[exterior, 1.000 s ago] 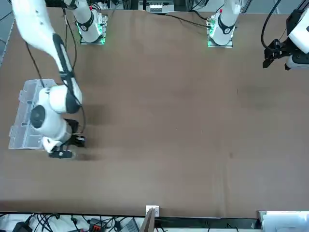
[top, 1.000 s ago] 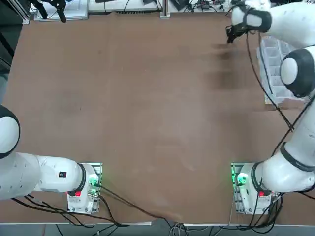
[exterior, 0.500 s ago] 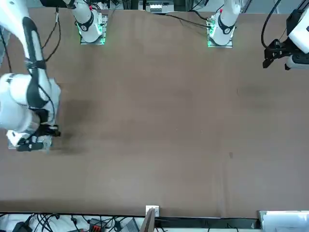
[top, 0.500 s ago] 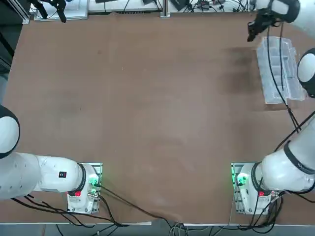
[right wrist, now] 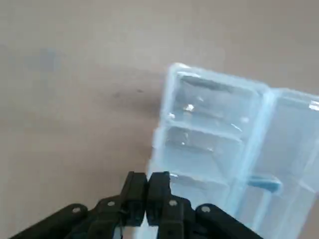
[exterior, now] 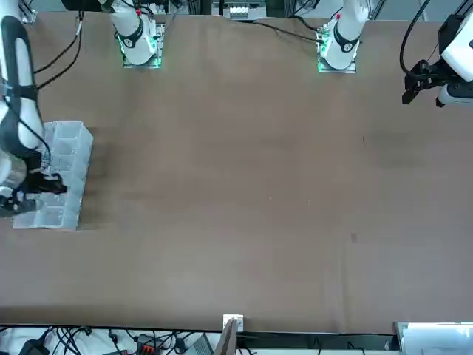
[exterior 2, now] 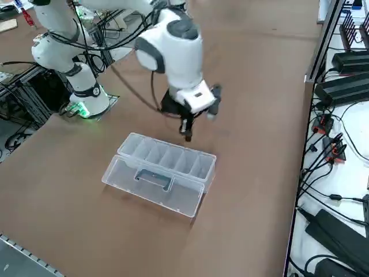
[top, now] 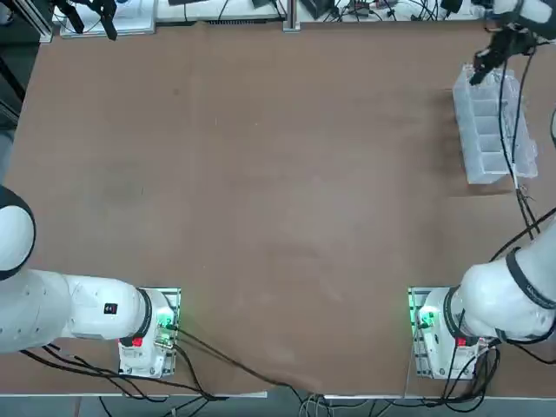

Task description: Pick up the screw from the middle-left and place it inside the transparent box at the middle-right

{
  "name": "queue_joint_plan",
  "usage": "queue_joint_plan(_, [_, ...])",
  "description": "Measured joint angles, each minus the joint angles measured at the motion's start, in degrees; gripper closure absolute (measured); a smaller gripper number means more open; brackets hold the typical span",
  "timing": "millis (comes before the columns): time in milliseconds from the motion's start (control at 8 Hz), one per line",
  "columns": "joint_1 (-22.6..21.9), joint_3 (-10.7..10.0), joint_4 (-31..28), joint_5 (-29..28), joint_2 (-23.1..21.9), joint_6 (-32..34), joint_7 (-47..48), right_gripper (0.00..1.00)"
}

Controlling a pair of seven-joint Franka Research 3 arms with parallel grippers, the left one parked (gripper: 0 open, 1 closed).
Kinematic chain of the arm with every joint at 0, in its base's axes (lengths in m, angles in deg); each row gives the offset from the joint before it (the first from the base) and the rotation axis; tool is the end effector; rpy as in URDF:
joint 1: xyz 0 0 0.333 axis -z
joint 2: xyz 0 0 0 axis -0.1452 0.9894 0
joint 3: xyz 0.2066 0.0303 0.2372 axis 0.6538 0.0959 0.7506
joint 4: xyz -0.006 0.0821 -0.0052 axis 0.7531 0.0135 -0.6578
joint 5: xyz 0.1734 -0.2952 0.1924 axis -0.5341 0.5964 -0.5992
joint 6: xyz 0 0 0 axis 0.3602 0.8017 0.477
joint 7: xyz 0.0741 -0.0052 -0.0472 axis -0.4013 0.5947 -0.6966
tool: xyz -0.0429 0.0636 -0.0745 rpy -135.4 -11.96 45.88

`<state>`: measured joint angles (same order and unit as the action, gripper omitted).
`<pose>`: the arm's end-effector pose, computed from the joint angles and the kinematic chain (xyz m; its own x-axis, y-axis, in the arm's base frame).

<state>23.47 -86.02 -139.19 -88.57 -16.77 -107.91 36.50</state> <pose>0.6294 -0.1862 0.3416 0.9760 0.2066 -0.0683 0.2049 -0.9783 -0.0312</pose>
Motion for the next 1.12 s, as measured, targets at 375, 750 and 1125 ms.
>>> queue_joint_plan(375, [3.27,0.04,-2.91,0.00,0.47,-3.78,-3.46,0.96])
queue_joint_plan(750, [4.04,0.05,-3.45,0.00,1.97,-4.76,-3.90,0.96])
queue_joint_plan(1125, [4.21,0.14,-3.44,0.00,2.09,-4.75,-4.20,0.61])
